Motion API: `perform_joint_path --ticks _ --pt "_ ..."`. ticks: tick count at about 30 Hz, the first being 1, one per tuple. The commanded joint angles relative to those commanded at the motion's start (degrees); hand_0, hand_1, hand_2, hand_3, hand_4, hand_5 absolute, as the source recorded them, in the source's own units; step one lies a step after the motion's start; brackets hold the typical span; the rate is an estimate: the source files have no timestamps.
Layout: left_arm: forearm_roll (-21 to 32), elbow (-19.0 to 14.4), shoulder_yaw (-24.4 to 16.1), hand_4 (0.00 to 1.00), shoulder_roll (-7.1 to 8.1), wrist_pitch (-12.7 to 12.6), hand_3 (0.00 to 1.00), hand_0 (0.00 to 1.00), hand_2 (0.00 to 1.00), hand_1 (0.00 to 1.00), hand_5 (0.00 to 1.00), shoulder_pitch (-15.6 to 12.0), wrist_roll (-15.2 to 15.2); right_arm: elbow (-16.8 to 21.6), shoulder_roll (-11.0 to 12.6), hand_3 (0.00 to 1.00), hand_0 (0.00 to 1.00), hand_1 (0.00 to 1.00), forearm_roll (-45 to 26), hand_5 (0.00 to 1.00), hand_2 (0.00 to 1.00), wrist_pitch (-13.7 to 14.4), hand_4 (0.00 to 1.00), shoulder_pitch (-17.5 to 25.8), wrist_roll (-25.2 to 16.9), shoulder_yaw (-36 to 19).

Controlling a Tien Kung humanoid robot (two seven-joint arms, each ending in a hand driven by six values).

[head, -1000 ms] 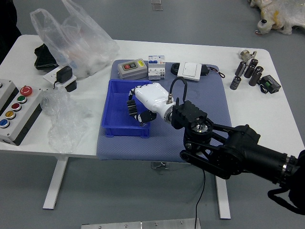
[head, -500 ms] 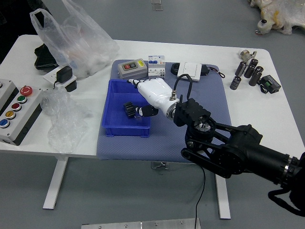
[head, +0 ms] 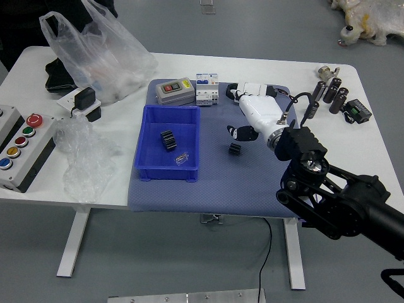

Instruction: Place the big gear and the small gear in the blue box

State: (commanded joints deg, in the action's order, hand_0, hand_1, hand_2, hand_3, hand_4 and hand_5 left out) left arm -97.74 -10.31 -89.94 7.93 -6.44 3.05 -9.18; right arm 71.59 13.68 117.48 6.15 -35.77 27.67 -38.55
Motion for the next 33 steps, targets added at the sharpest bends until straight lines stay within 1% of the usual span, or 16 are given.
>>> perform_joint_path --ticks 3,10,11,13,17,18,23,24,29,30,33 --pt "0.00 0.00 0.10 0.688 -0.01 0.02 0.647 0.618 0.488 0.457 0.270 0.15 0.09 -2.07 -0.65 0.890 0.249 0.559 -1.33 0.207 0.792 0.06 0.696 0.31 -0.09 1.48" --pt "-0.08 0.00 0.09 0.687 -0.02 0.04 0.647 0.618 0.489 0.457 0.270 0.17 -0.02 -7.24 -2.18 0.891 0.246 0.543 -3.50 0.194 0.784 0.60 0.699 -0.45 -0.83 4.58" --pt "-0.09 0.00 0.06 0.687 -0.01 0.03 0.647 0.618 0.490 0.457 0.270 0.14 -0.05 -8.13 -2.40 0.884 0.245 0.533 -3.75 0.193 0.763 0.66 0.703 -0.57 -0.93 4.89" --pt "-0.11 0.00 0.01 0.687 0.02 0.03 0.647 0.618 0.490 0.457 0.270 0.10 -0.09 -9.33 -2.67 0.884 0.245 0.533 -4.15 0.193 0.763 0.76 0.703 -0.74 -1.05 5.41" --pt "-0.17 0.00 -0.06 0.687 0.01 0.04 0.647 0.618 0.490 0.457 0.270 0.10 -0.12 -10.77 -3.12 0.884 0.245 0.533 -4.78 0.193 0.763 1.14 0.703 -1.01 -1.24 6.50" --pt "-0.19 0.00 -0.07 0.687 -0.02 0.06 0.647 0.618 0.490 0.459 0.270 0.11 -0.12 -10.96 -3.22 0.849 0.241 0.510 -4.89 0.204 0.705 1.28 0.704 -1.07 -1.28 6.75" --pt "-0.19 0.00 -0.01 0.687 -0.08 0.10 0.647 0.618 0.490 0.459 0.270 0.20 -0.06 -11.64 -3.66 0.849 0.241 0.510 -5.32 0.204 0.705 1.77 0.704 -1.36 -1.41 7.82" --pt "-0.18 0.00 -0.01 0.687 -0.07 0.10 0.647 0.618 0.489 0.458 0.270 0.21 -0.05 -11.71 -3.70 0.628 0.224 0.445 -5.37 0.226 0.513 1.85 0.688 -1.40 -1.43 7.96" --pt "-0.21 0.00 -0.01 0.687 0.00 0.10 0.647 0.618 0.489 0.458 0.270 0.28 0.01 -12.29 -3.94 0.628 0.224 0.445 -5.41 0.226 0.513 2.37 0.688 -1.58 -1.57 8.58" --pt "-0.20 0.00 -0.01 0.687 0.01 0.10 0.647 0.618 0.491 0.459 0.270 0.30 0.02 -12.38 -3.97 0.449 0.209 0.422 -5.42 0.190 0.419 2.42 0.702 -1.60 -1.58 8.67" --pt "-0.14 0.00 0.05 0.687 0.00 0.11 0.647 0.618 0.491 0.459 0.270 0.32 0.06 -12.61 -4.06 0.449 0.209 0.422 -5.37 0.190 0.419 2.60 0.702 -1.63 -1.63 8.92"
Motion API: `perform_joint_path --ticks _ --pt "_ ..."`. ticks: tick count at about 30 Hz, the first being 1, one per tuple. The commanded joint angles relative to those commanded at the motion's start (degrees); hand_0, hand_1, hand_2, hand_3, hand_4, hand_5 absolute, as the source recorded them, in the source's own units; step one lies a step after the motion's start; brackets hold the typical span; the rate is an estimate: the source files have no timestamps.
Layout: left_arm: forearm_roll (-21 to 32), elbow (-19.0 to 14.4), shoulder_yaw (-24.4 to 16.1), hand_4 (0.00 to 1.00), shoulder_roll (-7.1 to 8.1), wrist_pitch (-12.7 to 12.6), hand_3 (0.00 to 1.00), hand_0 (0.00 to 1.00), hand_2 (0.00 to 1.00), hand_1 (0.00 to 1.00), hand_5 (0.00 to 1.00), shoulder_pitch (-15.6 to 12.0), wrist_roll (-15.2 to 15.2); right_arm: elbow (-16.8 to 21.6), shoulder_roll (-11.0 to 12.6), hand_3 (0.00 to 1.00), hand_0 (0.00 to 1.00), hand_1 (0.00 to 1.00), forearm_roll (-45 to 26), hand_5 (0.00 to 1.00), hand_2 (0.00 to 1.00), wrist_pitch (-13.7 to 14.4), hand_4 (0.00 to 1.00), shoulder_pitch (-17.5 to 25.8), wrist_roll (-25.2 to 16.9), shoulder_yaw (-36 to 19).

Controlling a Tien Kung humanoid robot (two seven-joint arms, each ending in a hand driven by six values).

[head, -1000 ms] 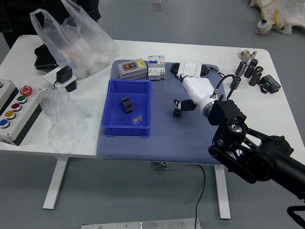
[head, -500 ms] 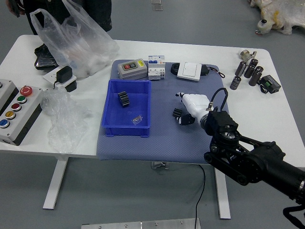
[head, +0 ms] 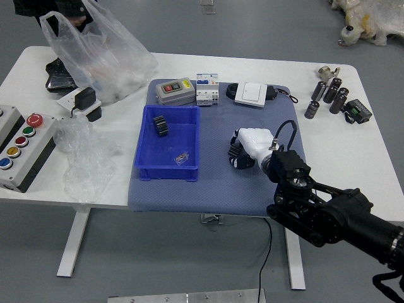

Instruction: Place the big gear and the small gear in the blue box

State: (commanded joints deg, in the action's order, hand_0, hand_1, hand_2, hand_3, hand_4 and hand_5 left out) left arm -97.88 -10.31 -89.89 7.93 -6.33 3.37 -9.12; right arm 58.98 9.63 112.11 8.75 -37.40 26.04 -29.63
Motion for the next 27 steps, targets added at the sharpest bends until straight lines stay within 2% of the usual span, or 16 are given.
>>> perform_joint_path --ticks 1,2,11,21,23,26,27 --pt "0.00 0.00 0.00 0.687 -0.01 0.00 0.647 0.618 0.491 0.459 0.270 0.00 0.01 -0.03 -0.01 0.449 0.209 0.422 0.06 0.190 0.419 0.04 0.702 -0.01 -0.01 0.03" --pt "-0.01 0.00 -0.01 0.686 -0.02 0.00 0.647 0.618 0.490 0.458 0.269 0.00 0.01 -0.06 -0.03 0.380 0.199 0.415 0.13 0.188 0.388 0.09 0.667 -0.03 -0.03 0.05" --pt "-0.06 0.00 -0.11 0.686 -0.03 -0.01 0.647 0.618 0.491 0.459 0.267 -0.10 0.05 0.76 0.54 0.365 0.196 0.412 1.15 0.196 0.379 0.63 0.655 -0.12 -0.24 -0.58" --pt "-0.20 0.00 -0.26 0.688 -0.03 -0.01 0.648 0.618 0.491 0.460 0.271 -0.19 0.04 6.86 2.76 0.364 0.200 0.414 2.65 0.184 0.380 0.08 0.655 -2.91 0.07 -3.06" --pt "-0.27 0.00 -0.30 0.688 -0.06 0.00 0.648 0.618 0.491 0.460 0.271 -0.26 -0.01 7.67 2.43 0.364 0.200 0.414 3.00 0.184 0.380 0.27 0.655 -4.04 0.04 -2.81" --pt "-0.54 0.00 -0.47 0.688 -0.12 0.02 0.648 0.618 0.491 0.460 0.271 -0.39 -0.16 8.04 0.76 0.364 0.200 0.414 3.93 0.184 0.380 1.06 0.655 -6.37 -0.11 -1.36" --pt "-0.59 0.00 -0.49 0.689 -0.13 0.02 0.648 0.618 0.491 0.459 0.274 -0.41 -0.19 8.00 0.14 0.373 0.205 0.419 4.07 0.156 0.385 1.45 0.650 -7.03 -0.25 -0.76"
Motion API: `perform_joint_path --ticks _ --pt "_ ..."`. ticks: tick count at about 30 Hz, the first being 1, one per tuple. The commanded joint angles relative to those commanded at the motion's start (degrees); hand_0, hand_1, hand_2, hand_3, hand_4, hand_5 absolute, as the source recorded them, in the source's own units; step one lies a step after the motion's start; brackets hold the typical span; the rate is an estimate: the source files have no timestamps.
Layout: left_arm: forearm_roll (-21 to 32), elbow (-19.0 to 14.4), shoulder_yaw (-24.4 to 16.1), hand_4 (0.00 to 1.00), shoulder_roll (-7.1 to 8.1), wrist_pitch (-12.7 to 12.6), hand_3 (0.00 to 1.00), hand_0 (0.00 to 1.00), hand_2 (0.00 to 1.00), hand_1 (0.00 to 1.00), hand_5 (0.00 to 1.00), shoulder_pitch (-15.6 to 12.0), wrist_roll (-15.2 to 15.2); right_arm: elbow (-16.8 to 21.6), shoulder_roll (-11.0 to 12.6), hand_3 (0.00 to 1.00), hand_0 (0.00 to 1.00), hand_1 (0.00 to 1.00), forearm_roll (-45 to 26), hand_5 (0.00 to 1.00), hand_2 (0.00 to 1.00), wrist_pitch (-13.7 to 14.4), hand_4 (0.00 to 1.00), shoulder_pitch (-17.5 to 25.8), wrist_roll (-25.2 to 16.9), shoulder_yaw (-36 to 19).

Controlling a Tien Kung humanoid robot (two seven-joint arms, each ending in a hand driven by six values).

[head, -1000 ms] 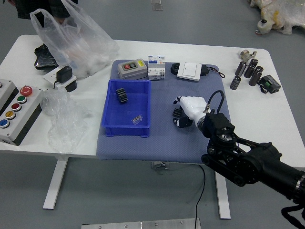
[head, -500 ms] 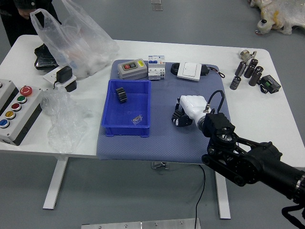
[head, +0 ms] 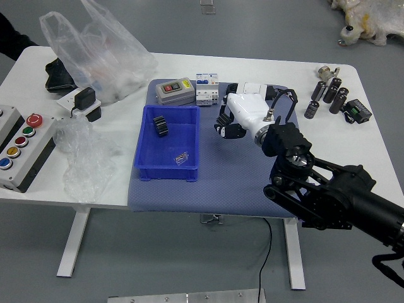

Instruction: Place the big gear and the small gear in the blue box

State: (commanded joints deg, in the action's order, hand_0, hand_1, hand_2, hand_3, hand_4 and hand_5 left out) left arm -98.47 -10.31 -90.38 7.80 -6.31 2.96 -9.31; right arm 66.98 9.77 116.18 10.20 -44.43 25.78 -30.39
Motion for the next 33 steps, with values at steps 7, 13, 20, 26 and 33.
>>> perform_joint_path --ticks 7,13,20,26,33 --pt "0.00 0.00 0.06 0.690 0.02 0.03 0.648 0.618 0.490 0.458 0.275 0.01 -0.13 -0.54 -3.21 0.555 0.294 0.498 -3.03 0.139 0.542 1.61 0.653 -2.67 -5.98 5.86" --pt "-0.21 0.00 -0.13 0.691 0.00 0.01 0.649 0.618 0.490 0.459 0.276 -0.07 -0.27 -1.43 -3.83 0.998 0.396 0.803 -4.86 0.174 0.967 -1.29 0.614 -2.39 -7.96 7.86" --pt "-0.28 0.00 -0.14 0.691 0.01 0.05 0.648 0.618 0.491 0.458 0.276 0.07 -0.18 -2.05 -3.79 0.998 0.472 0.899 -5.12 0.185 0.998 -0.81 0.619 -1.70 -8.17 7.62" --pt "-0.24 0.00 -0.13 0.691 -0.06 0.06 0.648 0.619 0.490 0.459 0.276 0.10 -0.09 -1.70 -3.05 0.998 0.480 0.907 -5.73 0.180 0.998 2.99 0.620 0.50 -9.11 4.04" --pt "0.75 0.00 0.66 0.691 -0.47 0.03 0.648 0.619 0.490 0.459 0.276 0.03 0.54 4.42 1.31 0.998 0.516 0.890 -15.60 0.201 0.998 11.61 0.626 7.83 -15.87 -6.05"
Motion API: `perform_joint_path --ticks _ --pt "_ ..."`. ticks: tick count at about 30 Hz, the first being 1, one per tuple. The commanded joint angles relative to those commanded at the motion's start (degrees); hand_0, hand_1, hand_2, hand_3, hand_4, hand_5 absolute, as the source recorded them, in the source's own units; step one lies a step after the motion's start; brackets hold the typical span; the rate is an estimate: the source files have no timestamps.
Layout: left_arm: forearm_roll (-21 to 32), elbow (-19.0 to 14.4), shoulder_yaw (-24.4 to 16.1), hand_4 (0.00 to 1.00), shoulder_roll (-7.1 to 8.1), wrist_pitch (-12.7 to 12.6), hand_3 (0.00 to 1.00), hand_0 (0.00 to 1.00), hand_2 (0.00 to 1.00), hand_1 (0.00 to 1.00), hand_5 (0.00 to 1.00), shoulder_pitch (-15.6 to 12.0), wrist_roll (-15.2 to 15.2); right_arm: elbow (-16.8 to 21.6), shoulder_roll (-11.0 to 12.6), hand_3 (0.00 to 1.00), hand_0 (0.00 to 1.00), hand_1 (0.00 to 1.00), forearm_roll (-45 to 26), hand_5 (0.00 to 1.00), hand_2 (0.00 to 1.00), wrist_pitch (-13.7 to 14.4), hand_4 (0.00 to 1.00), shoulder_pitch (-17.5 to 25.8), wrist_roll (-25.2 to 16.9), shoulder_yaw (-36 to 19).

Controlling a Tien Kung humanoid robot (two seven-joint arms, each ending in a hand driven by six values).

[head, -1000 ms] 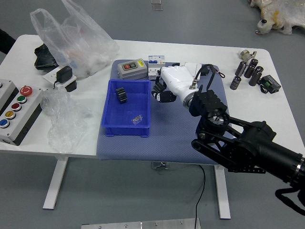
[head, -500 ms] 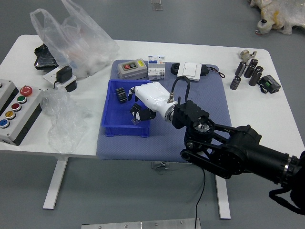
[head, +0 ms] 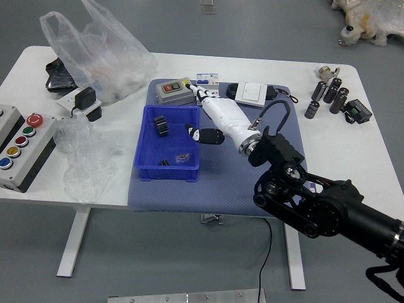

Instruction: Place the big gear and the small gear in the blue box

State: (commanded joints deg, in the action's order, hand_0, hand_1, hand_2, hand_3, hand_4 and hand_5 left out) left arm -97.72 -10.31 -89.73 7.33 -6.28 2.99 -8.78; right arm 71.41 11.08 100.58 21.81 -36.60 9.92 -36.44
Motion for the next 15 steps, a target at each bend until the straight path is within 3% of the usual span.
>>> perform_joint_path --ticks 1,2,5,8,9,14,15 --pt "0.24 0.00 0.27 0.691 -0.08 0.00 0.648 0.619 0.490 0.459 0.276 -0.04 0.17 1.33 0.82 0.998 0.516 0.890 -2.13 0.201 0.998 1.46 0.626 1.44 -1.51 -2.00" --pt "0.54 0.00 0.57 0.690 -0.18 -0.01 0.648 0.619 0.491 0.458 0.275 -0.07 0.40 2.68 1.80 0.924 0.735 0.816 -4.84 0.278 0.873 2.88 0.661 2.98 -3.35 -4.41" --pt "1.26 0.00 1.39 0.690 -0.26 -0.02 0.648 0.619 0.491 0.458 0.275 0.00 0.97 4.93 3.32 0.924 0.735 0.816 -11.03 0.278 0.873 4.66 0.661 6.44 -8.10 -10.01" --pt "2.20 0.00 2.53 0.690 -0.16 0.03 0.648 0.619 0.491 0.458 0.275 0.32 1.85 5.89 4.45 0.924 0.735 0.816 -17.91 0.278 0.873 3.48 0.661 10.74 -13.86 -16.54" --pt "2.58 0.00 2.96 0.690 -0.11 0.04 0.648 0.619 0.491 0.458 0.274 0.38 2.12 6.05 4.63 0.699 0.753 0.706 -19.48 0.318 0.738 2.93 0.667 11.85 -15.14 -18.06" --pt "5.20 0.00 6.03 0.690 0.22 0.20 0.648 0.619 0.491 0.458 0.274 0.61 3.67 6.46 5.74 0.699 0.753 0.706 -31.01 0.318 0.738 -0.51 0.667 20.41 -23.15 -28.81" --pt "5.35 0.00 6.29 0.689 0.28 0.23 0.648 0.618 0.473 0.438 0.274 0.61 3.76 6.28 5.86 0.662 0.598 0.594 -32.73 0.399 0.634 -0.93 0.709 21.64 -24.09 -30.25"
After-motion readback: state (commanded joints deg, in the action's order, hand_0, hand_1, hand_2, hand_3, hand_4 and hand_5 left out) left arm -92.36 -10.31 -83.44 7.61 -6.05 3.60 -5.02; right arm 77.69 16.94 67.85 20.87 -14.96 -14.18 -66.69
